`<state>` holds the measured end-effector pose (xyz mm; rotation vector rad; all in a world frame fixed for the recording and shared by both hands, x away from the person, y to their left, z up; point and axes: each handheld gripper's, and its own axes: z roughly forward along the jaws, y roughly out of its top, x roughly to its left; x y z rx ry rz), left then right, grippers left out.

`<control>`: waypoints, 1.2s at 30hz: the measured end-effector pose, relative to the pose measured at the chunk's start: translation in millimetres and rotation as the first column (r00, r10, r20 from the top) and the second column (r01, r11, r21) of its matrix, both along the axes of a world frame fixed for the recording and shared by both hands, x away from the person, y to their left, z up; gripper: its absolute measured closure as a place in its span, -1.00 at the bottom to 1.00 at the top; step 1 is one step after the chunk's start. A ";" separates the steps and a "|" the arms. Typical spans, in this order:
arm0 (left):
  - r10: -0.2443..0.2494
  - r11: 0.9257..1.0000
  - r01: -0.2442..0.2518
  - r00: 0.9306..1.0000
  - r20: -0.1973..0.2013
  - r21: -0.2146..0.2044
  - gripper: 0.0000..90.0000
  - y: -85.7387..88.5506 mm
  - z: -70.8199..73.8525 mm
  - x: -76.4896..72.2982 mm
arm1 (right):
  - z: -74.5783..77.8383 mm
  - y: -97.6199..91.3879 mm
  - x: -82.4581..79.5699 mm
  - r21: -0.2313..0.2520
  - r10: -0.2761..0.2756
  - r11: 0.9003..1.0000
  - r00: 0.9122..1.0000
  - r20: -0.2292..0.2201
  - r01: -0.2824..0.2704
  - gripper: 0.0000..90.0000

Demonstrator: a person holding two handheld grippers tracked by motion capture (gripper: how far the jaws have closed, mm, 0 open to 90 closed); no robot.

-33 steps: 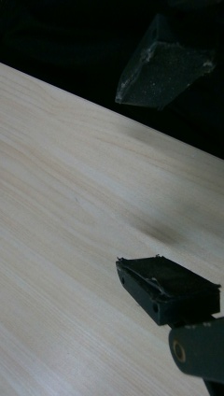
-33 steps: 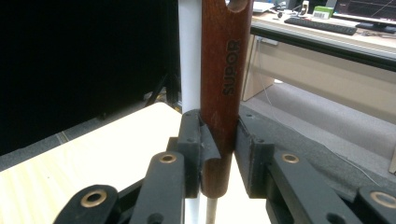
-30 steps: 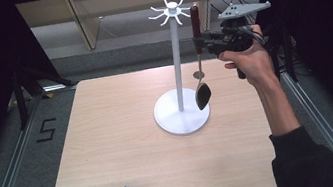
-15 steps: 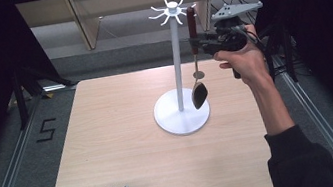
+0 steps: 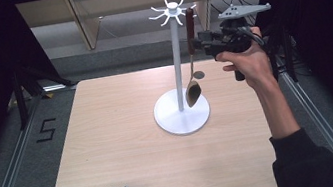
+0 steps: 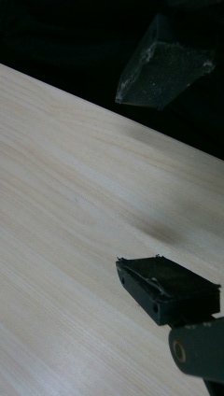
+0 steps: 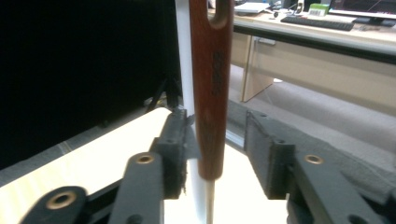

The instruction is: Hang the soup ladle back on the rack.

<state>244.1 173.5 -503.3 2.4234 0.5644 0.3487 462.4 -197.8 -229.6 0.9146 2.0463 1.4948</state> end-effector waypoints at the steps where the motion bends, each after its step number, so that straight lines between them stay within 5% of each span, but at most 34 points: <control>1: 0.000 1.000 0.000 1.000 0.000 0.000 -0.65 -0.1 -0.1 -0.1 | -1.8 -2.4 -0.6 -0.001 -0.004 1.000 1.000 0.008 0.004 0.23; 9: 0.004 1.000 -0.004 1.000 0.000 -0.001 -0.65 -0.1 -0.4 0.3 | -20.5 -17.0 -9.2 0.011 -0.030 0.999 1.000 0.008 0.030 -0.07; 36: 0.006 1.000 -0.006 1.000 -0.001 -0.002 -0.65 0.0 -0.5 0.3 | -58.9 -35.1 -42.2 0.039 0.014 0.999 1.000 -0.004 -0.014 -0.13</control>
